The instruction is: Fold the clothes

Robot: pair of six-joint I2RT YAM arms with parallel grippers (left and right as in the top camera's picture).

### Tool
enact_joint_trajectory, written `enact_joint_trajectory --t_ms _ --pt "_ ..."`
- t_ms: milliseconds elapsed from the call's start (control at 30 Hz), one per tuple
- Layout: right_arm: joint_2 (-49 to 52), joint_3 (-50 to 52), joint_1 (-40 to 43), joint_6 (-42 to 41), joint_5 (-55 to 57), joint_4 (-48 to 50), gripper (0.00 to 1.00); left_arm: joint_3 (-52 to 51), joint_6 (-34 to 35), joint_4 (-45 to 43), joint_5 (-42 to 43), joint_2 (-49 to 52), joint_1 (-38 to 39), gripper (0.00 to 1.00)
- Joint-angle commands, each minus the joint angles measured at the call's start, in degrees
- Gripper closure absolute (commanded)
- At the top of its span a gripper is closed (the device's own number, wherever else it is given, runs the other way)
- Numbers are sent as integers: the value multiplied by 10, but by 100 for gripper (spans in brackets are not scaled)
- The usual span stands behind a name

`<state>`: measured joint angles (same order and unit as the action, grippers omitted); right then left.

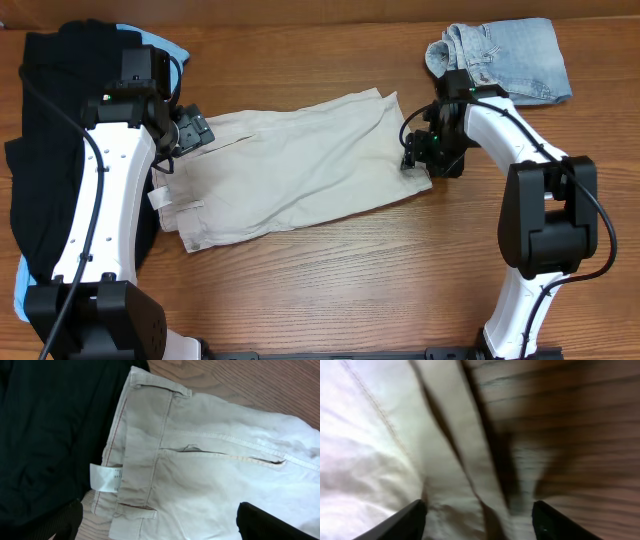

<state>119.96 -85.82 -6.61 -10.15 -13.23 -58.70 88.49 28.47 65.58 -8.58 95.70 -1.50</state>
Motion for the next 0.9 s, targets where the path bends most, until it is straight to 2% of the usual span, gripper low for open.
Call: enact_joint_trajectory --t_ms 0,67,167,367,500,733,867 --pt "-10 18 -11 -3 -30 15 39 14 -11 0 7 -1 -1 0" --pt "-10 29 -16 -4 -34 29 55 14 -10 0 7 -1 -1 0" --pt "-10 44 -17 -28 -30 45 96 14 -10 0 8 -1 0 0" --pt "-19 45 5 -84 30 30 96 14 -10 0 31 -1 1 0" --pt "-42 45 50 -108 33 -1 96 14 -11 0 38 -1 1 0" --pt "-90 45 150 -106 45 -66 96 12 -12 0 38 1 8 0" --pt "-104 45 194 -77 35 -98 96 12 -18 0 42 9 16 0"
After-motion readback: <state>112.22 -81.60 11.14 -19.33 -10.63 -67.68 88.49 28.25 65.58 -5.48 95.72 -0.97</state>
